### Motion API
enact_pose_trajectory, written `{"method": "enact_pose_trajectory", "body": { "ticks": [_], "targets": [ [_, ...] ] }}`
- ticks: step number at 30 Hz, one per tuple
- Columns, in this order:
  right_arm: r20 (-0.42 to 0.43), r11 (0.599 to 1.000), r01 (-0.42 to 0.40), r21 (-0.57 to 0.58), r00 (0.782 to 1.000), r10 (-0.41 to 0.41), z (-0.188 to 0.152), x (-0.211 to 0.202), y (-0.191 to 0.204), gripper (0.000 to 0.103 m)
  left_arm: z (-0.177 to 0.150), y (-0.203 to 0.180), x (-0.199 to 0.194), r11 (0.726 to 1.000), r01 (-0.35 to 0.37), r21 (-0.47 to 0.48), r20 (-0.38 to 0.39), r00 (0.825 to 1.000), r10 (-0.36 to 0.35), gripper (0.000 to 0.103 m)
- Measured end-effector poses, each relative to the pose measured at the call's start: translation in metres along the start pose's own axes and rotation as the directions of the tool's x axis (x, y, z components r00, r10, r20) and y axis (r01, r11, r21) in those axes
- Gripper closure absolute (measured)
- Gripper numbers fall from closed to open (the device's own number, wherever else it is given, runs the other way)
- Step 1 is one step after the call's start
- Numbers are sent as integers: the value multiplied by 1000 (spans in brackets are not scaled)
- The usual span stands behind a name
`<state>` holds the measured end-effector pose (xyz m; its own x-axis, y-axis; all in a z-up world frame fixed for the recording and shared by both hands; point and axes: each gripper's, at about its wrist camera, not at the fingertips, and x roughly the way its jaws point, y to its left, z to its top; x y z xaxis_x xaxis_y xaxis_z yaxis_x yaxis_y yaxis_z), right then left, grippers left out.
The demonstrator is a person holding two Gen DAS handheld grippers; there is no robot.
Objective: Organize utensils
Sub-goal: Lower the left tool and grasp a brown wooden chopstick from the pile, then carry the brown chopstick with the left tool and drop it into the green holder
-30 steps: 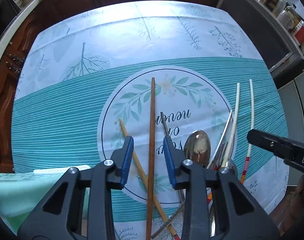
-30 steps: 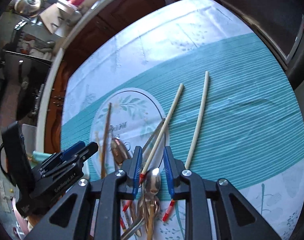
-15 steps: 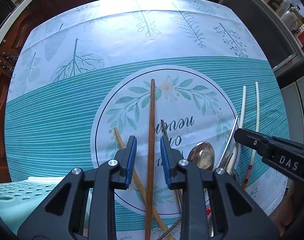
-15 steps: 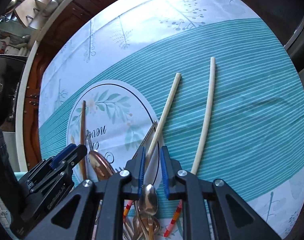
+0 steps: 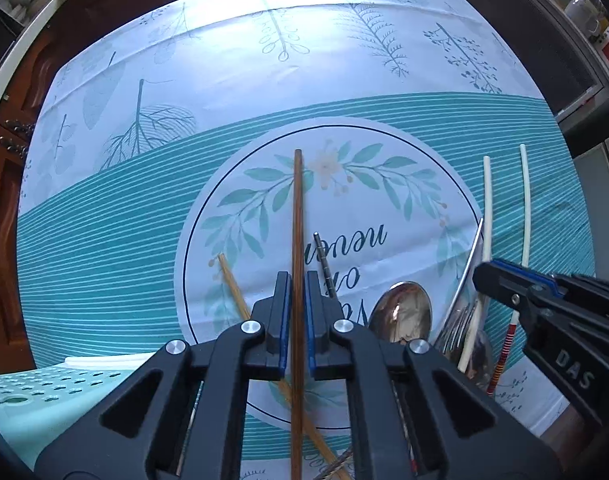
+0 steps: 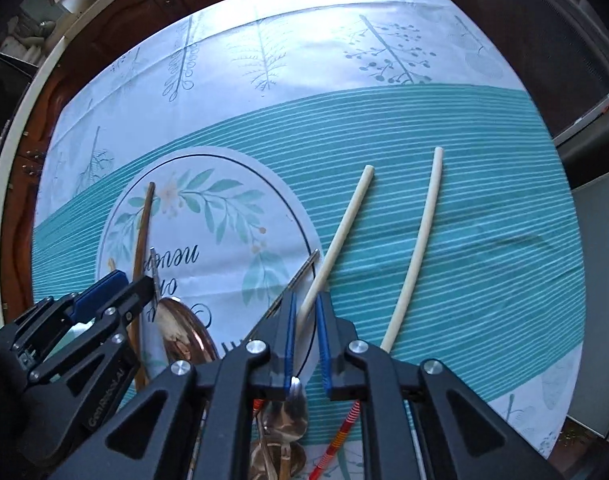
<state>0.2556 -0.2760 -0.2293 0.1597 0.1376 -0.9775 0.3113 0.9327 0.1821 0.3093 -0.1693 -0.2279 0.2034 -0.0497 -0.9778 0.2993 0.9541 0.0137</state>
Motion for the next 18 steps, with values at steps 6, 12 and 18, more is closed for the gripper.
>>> {"method": "enact_pose_trajectory", "body": {
  "ticks": [6, 12, 18],
  "targets": [
    [6, 990, -139, 35, 990, 138, -11, -11, -19, 96, -12, 10, -7, 998, 47, -42, 35, 998, -46, 99],
    [59, 973, -230, 11, 972, 229, -26, -37, -29, 97, -35, 15, -46, 997, 70, -37, 190, 980, -61, 99],
    [151, 951, -299, -80, 939, 308, -44, -70, -30, 97, -67, 17, -104, 996, 87, -3, 376, 923, -79, 99]
  ]
}}
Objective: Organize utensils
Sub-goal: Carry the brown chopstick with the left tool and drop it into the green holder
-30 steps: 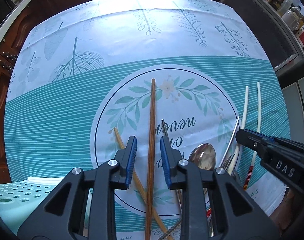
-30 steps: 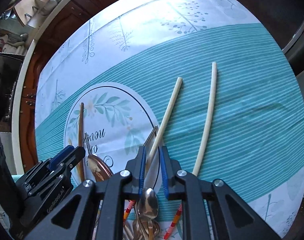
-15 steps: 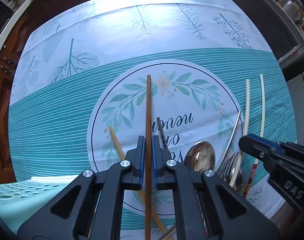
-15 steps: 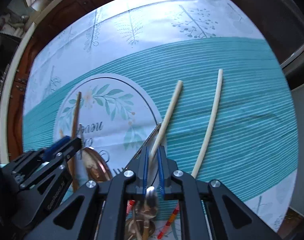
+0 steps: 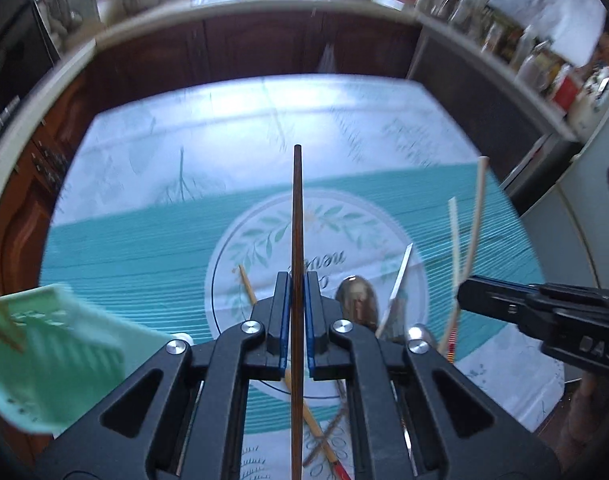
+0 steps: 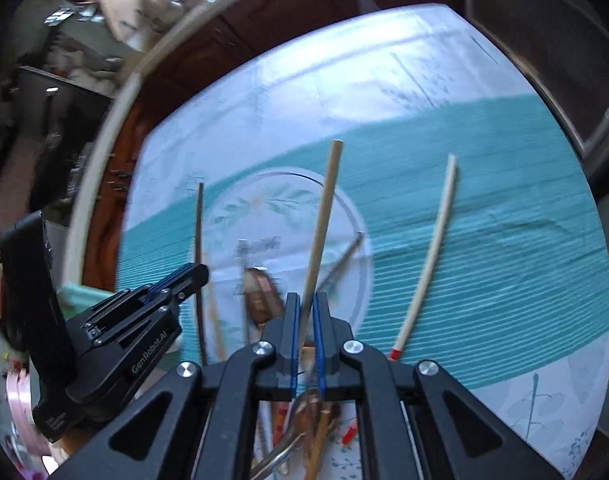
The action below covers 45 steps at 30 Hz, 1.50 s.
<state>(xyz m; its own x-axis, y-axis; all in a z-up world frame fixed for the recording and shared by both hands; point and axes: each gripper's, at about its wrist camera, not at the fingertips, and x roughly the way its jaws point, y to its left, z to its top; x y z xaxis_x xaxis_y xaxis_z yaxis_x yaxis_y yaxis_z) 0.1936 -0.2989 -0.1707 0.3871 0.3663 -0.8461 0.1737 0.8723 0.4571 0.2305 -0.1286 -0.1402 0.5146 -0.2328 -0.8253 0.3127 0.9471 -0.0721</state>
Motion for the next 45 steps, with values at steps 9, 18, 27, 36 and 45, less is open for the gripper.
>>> {"method": "enact_pose_trajectory", "body": {
  "ticks": [9, 18, 27, 36, 45],
  "targets": [
    [165, 982, -121, -144, 976, 144, -27, -51, 25, 98, -7, 15, -105, 1000, 1, 3, 277, 961, -2, 99],
    [308, 933, -122, -339, 923, 233, -33, -92, 107, 98, -14, 59, -236, 997, -67, -23, 598, 798, 67, 99],
    [409, 817, -124, -563, 818, 406, -48, -115, 205, 98, -39, 140, -288, 979, -154, -137, 743, 637, 204, 99],
    [462, 757, -93, -646, 743, 485, -50, -76, 267, 98, -45, 207, -255, 968, -125, -218, 766, 593, 249, 99],
    [454, 728, -13, -686, 774, 441, -59, -28, 289, 98, -38, 244, -207, 967, -84, -240, 755, 611, 240, 99]
  ]
}}
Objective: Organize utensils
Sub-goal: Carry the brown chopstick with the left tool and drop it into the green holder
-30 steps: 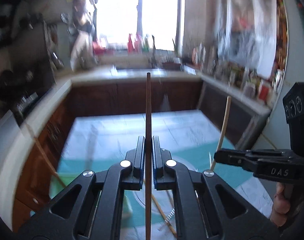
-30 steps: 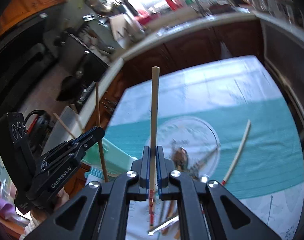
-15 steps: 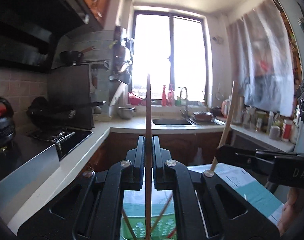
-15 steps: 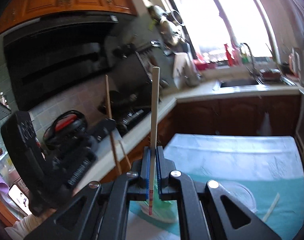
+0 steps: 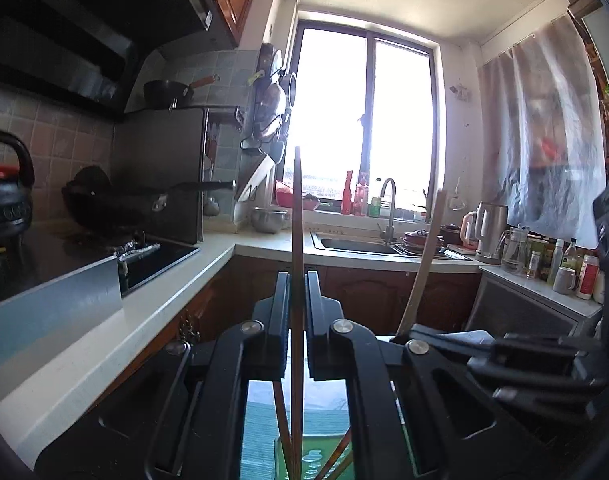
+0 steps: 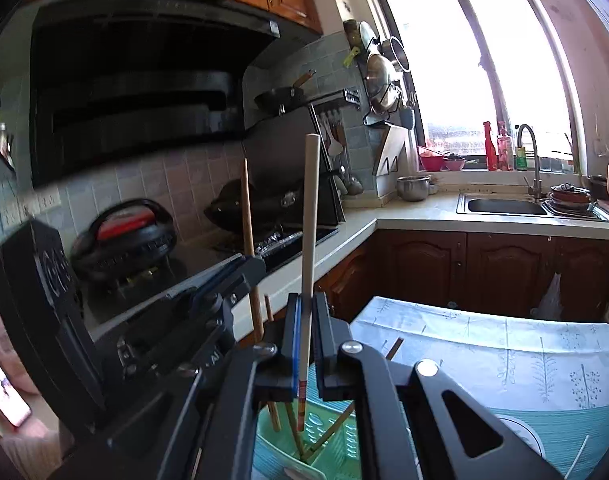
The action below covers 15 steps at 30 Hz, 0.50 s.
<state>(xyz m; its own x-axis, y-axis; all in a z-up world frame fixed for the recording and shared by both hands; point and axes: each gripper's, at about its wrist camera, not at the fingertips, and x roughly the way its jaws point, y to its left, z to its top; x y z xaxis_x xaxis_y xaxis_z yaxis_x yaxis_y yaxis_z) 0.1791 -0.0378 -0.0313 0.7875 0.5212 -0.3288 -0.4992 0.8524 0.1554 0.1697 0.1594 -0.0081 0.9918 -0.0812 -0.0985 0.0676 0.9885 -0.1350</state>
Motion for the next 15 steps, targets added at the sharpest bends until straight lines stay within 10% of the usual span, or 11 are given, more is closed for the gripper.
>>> {"method": "enact_pose_trajectory", "body": {
  "ticks": [10, 15],
  "targets": [
    [-207, 999, -48, 17, 977, 50, -37, 29, -5, 97, -44, 9, 16, 1000, 19, -24, -146, 989, -23, 97],
    [-246, 997, -69, 31, 966, 74, -46, 28, -7, 95, -54, 14, 9, 997, -1, -81, -195, 981, -15, 50]
  ]
}}
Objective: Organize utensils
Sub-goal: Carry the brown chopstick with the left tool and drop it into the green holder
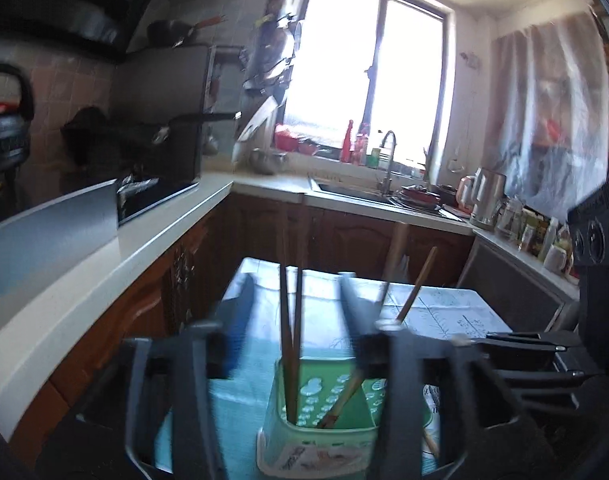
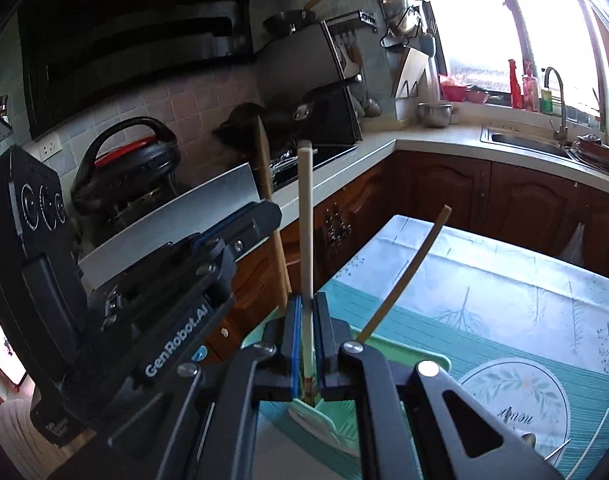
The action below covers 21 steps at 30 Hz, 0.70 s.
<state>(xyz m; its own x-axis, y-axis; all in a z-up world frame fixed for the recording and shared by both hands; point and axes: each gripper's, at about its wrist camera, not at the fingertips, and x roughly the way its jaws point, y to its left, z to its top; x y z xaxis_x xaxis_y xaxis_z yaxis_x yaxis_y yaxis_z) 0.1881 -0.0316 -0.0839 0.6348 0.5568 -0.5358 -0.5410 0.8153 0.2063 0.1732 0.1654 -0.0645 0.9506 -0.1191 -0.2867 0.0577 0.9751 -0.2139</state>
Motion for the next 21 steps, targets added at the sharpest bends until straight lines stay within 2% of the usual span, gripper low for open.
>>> {"method": "enact_pose_trajectory", "body": {
  "ticks": [3, 4, 5, 7, 12, 16, 21],
  "targets": [
    [-15, 999, -14, 34, 1000, 14, -5, -3, -5, 94, -5, 3, -9, 999, -1, -32, -10, 1000, 1, 48],
    [-15, 999, -19, 46, 1000, 20, -6, -5, -8, 90, -6, 3, -11, 999, -1, -32, -21, 1000, 1, 48],
    [-11, 998, -18, 55, 1000, 18, -8, -7, -9, 80, -7, 1, -14, 1000, -4, -31, -29, 1000, 3, 48],
    [7, 998, -18, 66, 1000, 17, -10, -14, -11, 72, -9, -4, -20, 1000, 3, -24, -45, 999, -4, 48],
    [12, 996, -20, 92, 1000, 19, -17, -28, -13, 72, -18, -31, -41, 1000, 20, 16, -108, 994, -18, 48],
    [4, 992, -17, 126, 1000, 17, -23, -43, -19, 72, -26, -60, -55, 997, 61, 51, -179, 982, -51, 48],
    [-46, 985, 54, 161, 998, -47, -35, -65, -32, 72, -37, -105, -69, 987, 125, 102, -261, 961, -95, 48]
  ]
}}
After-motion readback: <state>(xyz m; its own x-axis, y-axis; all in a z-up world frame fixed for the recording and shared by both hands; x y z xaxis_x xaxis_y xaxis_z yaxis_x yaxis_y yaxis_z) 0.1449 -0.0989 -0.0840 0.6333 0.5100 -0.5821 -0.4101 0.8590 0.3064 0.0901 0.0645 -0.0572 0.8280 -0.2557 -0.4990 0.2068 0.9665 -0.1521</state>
